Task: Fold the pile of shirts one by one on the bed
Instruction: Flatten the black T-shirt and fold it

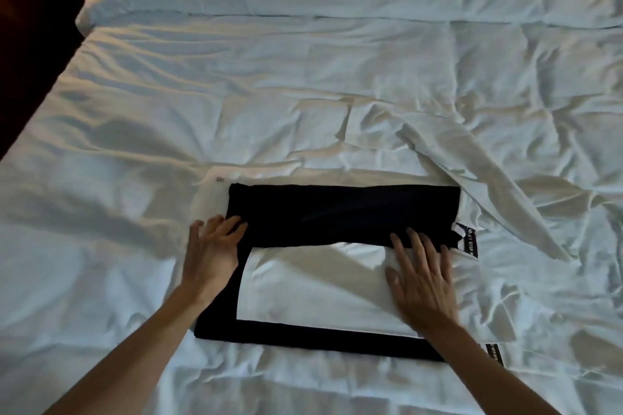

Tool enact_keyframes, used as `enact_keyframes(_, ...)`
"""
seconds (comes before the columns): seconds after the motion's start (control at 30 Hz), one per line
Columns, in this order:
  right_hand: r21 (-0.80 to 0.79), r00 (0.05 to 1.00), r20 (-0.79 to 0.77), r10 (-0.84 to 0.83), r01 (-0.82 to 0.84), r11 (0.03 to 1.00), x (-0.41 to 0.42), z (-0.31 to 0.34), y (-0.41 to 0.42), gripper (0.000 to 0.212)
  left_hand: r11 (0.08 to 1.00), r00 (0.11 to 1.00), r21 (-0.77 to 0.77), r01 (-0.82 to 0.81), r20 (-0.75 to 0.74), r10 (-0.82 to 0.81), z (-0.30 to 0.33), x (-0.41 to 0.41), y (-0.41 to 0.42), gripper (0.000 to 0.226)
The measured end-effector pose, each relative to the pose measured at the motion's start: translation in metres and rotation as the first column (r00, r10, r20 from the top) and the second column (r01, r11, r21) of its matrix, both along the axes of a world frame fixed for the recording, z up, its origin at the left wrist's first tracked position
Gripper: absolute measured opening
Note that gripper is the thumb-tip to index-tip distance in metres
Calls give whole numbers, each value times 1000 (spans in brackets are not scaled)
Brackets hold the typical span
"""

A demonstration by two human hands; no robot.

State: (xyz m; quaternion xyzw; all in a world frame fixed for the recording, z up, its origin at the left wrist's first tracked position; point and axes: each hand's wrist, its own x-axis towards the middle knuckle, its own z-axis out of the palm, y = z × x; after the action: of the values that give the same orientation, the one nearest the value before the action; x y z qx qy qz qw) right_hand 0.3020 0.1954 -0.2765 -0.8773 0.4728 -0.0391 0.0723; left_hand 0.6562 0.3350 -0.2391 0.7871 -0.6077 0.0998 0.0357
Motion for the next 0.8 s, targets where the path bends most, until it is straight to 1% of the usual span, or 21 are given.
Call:
enact_keyframes(0.07,36,1000,-12,-19,19,999,-1,-9,4,62,991,989,69,-117,-80,122,5,-16,-2,59)
enact_keyframes(0.1,42,1000,-18,-22,23,999,0,-11,4,62,986,979,63,-154,-126,161,11,-32,-8,69)
enact_keyframes(0.13,43,999,-29,-22,23,999,1,-13,4,63,987,967,39,-155,-196,160,17,-52,-17,76)
enact_keyframes(0.2,43,999,-46,-24,26,999,1,-15,4,64,998,929,-3,-63,-364,58,22,-102,-43,80)
enact_keyframes(0.27,24,999,-48,-24,25,999,0,-18,2,65,996,896,22,84,-440,-66,14,-146,-70,72)
enact_keyframes(0.33,0,998,-56,-19,19,1000,-1,-20,2,66,986,888,92,140,-452,-84,-6,-161,-89,63)
enact_keyframes(0.4,-26,999,-49,-16,15,1000,-1,-24,3,66,984,928,148,101,-371,-39,-29,-136,-89,59)
enact_keyframes(0.5,-25,999,-30,-20,19,999,0,-26,2,66,979,982,200,-42,-171,77,-47,-64,-51,59)
enact_keyframes(0.53,-20,999,-35,-17,16,1000,0,-27,1,66,971,983,210,-114,-120,141,-48,-40,-35,60)
enact_keyframes(0.6,-7,999,-45,-15,14,1000,-1,-28,2,66,948,966,224,-226,-78,248,-46,-10,-12,62)
enact_keyframes(0.67,11,999,-50,-17,17,1000,2,-25,1,65,916,931,236,-325,-91,354,-45,-15,-14,64)
enact_keyframes(0.73,79,999,-46,-1,5,997,4,-18,-1,65,889,870,156,-431,-190,455,-40,-56,-38,66)
enact_keyframes(0.77,121,1000,-7,30,-29,992,2,-14,-4,65,900,857,89,-428,-278,435,-35,-85,-52,65)
enact_keyframes(0.8,186,993,109,52,-72,980,-4,-9,-8,62,931,860,5,-365,-380,339,-28,-119,-67,62)
